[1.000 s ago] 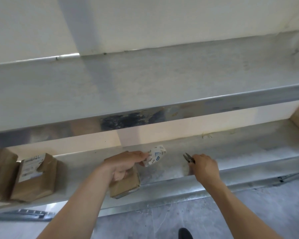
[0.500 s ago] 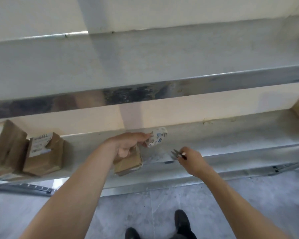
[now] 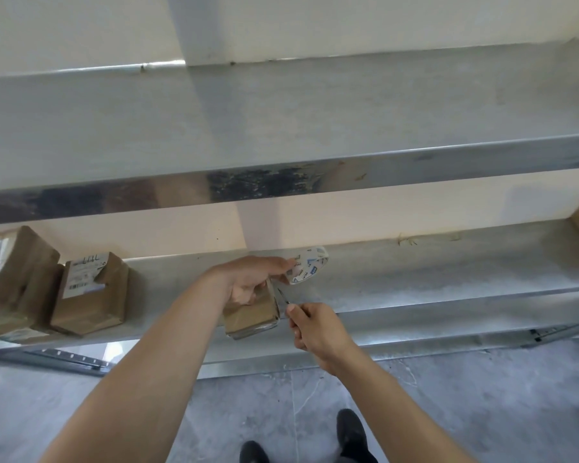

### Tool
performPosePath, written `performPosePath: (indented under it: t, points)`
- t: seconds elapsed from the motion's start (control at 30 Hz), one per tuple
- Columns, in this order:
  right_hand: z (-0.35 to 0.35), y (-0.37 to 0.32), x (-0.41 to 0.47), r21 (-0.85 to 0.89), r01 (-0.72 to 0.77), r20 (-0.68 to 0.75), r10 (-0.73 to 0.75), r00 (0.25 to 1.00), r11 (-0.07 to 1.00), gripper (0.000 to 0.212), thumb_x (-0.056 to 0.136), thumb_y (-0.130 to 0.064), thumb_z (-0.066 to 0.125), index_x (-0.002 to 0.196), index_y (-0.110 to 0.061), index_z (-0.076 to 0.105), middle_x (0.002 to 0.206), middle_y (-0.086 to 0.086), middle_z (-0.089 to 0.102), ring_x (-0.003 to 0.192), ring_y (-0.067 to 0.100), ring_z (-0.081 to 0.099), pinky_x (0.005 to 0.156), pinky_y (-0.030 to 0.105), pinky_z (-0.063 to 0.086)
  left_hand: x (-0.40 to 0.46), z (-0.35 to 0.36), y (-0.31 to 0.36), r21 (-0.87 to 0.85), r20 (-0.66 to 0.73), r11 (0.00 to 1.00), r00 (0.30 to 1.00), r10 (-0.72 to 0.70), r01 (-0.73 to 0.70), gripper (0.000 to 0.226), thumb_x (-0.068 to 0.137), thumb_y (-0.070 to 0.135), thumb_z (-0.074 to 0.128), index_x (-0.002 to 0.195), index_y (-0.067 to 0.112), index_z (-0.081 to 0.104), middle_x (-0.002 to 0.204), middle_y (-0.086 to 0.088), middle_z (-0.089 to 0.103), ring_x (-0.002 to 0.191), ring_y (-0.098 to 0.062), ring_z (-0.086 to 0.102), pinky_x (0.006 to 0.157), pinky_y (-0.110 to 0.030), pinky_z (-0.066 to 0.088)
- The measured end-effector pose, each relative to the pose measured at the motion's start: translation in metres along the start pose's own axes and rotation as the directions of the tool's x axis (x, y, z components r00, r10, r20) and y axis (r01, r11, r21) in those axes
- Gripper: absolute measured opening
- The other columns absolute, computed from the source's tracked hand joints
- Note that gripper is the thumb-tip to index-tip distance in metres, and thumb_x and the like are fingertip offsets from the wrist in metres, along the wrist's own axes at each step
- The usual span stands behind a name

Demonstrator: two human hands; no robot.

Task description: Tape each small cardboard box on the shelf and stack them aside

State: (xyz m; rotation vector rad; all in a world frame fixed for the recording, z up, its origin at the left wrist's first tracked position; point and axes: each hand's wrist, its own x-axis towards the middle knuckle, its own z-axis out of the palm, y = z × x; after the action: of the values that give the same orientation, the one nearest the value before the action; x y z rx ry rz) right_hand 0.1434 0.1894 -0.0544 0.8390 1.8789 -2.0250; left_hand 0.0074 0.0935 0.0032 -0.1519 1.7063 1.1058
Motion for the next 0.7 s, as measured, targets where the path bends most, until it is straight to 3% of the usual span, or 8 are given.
performPosePath:
  t: [0.1,0.2,0.27,0.43,0.53,0.7]
  points:
    - [0.006,-0.002,0.003,0.016,0.004,-0.021,-0.004,1.0,1.0,0.031,0.106,-0.023,0.047,0.084,-0.004,0.055,0.063,0.003,0.036,0.051,0.013,0.028,0.048,0.028,0.025,-0.007,0.003,0.002,0.034,-0.02,0.999,1.0,0.018,-0.017,0.029,0.099,0.042,0.058,0.111,0.017,0.066,0.086,0.006,0.058,0.04,-0.001,0.054,0.041,-0.012,0.039]
    - [0.011,-0.003,0.005,0.036,0.009,-0.028,-0.008,1.0,0.999,0.03,0.107,-0.023,0.046,0.085,-0.004,0.055,0.064,0.005,0.034,0.051,0.013,0.027,0.05,0.029,0.023,-0.011,0.003,0.003,0.062,-0.021,0.998,1.0,0.007,-0.005,0.028,0.099,0.046,0.056,0.109,0.022,0.067,0.097,0.009,0.058,0.068,-0.005,0.045,0.062,-0.022,0.036]
    - [0.011,-0.003,0.004,0.047,0.0,-0.026,0.001,1.0,0.999,0.03,0.107,-0.022,0.046,0.085,-0.004,0.055,0.064,0.004,0.034,0.051,0.013,0.026,0.049,0.028,0.023,-0.01,0.003,0.003,0.068,-0.032,0.998,0.999,-0.003,0.005,0.027,0.098,0.048,0.056,0.105,0.024,0.068,0.106,0.008,0.057,0.076,-0.008,0.039,0.073,-0.024,0.032]
    - [0.005,-0.003,-0.006,0.097,-0.003,-0.027,0.005,1.0,0.995,0.027,0.107,-0.02,0.046,0.09,-0.003,0.057,0.064,0.0,0.038,0.053,0.012,0.027,0.049,0.026,0.024,-0.013,0.003,0.004,0.087,-0.046,0.996,0.999,-0.003,0.007,0.027,0.098,0.049,0.057,0.097,0.025,0.07,0.097,0.009,0.056,0.074,-0.009,0.036,0.061,-0.025,0.031]
    - [0.003,-0.005,-0.006,0.106,0.015,-0.033,-0.011,0.999,0.994,0.026,0.106,-0.02,0.046,0.093,-0.001,0.058,0.064,0.001,0.038,0.052,0.012,0.027,0.048,0.025,0.024,-0.018,0.006,0.004,0.066,-0.042,0.998,0.999,-0.006,0.008,0.026,0.098,0.047,0.056,0.095,0.025,0.069,0.09,0.01,0.059,0.066,-0.007,0.044,0.055,-0.022,0.035]
    - [0.005,-0.007,-0.007,0.104,0.023,-0.033,-0.02,0.999,0.994,0.028,0.106,-0.021,0.047,0.09,-0.002,0.058,0.063,0.0,0.038,0.052,0.011,0.027,0.049,0.026,0.025,-0.018,0.009,0.005,0.049,-0.036,0.999,0.999,0.001,0.0,0.025,0.1,0.047,0.053,0.096,0.027,0.067,0.094,0.011,0.058,0.074,-0.008,0.038,0.073,-0.024,0.035]
